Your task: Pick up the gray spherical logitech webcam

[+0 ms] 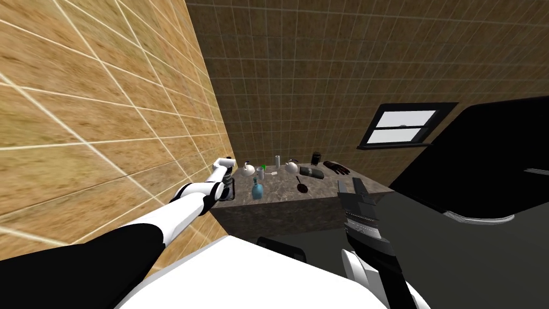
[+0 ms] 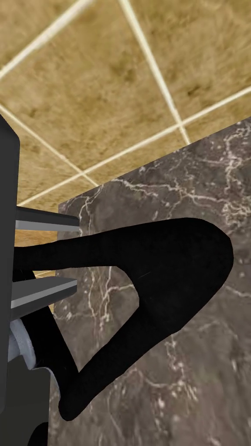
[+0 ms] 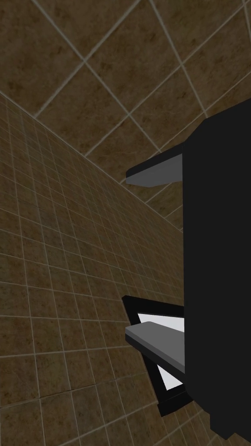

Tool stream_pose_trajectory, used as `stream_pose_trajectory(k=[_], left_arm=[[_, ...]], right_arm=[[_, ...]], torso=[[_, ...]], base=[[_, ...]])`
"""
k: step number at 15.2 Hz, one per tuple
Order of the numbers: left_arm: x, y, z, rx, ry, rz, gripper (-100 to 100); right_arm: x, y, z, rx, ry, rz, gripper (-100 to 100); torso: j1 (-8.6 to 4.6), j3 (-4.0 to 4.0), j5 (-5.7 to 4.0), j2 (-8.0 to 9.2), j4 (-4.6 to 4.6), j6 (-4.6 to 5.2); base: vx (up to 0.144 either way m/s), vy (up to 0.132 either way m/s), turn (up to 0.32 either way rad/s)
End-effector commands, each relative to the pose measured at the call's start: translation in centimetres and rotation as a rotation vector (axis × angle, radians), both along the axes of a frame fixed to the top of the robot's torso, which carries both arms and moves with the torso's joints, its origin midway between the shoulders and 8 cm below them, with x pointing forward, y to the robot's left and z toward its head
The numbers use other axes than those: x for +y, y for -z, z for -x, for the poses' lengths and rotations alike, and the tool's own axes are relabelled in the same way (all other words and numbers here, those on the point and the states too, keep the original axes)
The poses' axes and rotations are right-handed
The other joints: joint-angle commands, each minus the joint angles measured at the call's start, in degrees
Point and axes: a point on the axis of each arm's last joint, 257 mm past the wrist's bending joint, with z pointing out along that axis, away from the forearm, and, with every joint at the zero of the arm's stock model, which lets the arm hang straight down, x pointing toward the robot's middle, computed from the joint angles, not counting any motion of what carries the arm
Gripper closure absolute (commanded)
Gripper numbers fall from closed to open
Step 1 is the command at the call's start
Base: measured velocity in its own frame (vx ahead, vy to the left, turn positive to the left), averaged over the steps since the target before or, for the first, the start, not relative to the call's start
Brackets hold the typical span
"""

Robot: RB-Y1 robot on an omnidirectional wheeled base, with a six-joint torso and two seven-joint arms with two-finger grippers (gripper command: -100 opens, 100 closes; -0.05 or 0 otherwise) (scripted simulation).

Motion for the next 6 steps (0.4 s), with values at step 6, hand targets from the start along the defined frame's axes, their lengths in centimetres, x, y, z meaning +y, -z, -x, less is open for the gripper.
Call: stream_pose_trajectory(k=[6], left_arm=[[0.2,-2.0,-0.1,-0.007,0.01,-0.009,100]], right_arm=[[0.0,0.0,0.0,0.0,0.0,0.0,0]], torso=[[0.04,-0.01,-0.01,-0.01,-0.01,0.03]], base=[[0.0,-0.028,0.009]])
